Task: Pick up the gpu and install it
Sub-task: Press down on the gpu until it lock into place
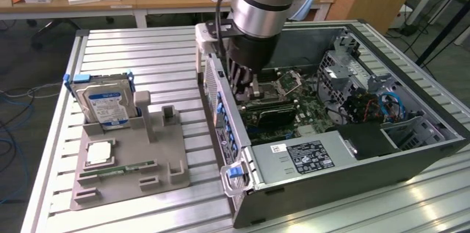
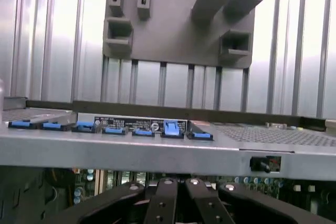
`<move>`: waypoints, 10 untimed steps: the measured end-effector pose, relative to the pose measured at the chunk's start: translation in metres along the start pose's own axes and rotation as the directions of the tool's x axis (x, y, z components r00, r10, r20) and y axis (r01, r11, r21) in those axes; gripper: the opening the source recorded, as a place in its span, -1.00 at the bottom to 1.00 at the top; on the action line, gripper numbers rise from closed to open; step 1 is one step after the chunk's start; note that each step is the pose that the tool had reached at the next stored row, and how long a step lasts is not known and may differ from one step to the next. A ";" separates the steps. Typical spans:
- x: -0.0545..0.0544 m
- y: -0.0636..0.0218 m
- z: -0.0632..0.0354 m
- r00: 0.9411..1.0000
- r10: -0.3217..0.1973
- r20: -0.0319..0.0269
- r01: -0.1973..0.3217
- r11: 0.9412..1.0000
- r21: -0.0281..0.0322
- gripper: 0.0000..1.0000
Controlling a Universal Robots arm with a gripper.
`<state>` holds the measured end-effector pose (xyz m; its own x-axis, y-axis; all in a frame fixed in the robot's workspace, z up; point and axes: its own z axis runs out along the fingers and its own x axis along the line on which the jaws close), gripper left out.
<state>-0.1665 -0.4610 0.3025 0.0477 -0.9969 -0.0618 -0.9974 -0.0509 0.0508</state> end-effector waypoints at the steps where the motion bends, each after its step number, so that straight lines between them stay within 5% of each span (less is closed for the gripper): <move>1: 0.000 0.0006 -0.0001 1.000 0.000 0.000 0.000 1.000 0.001 -0.79; 10: 0.001 -0.0105 0.0047 1.000 -0.001 0.014 0.001 1.000 0.006 -0.79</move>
<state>-0.1563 -0.4615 0.2973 0.0480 -0.9960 -0.0758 -0.9977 -0.0515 0.0445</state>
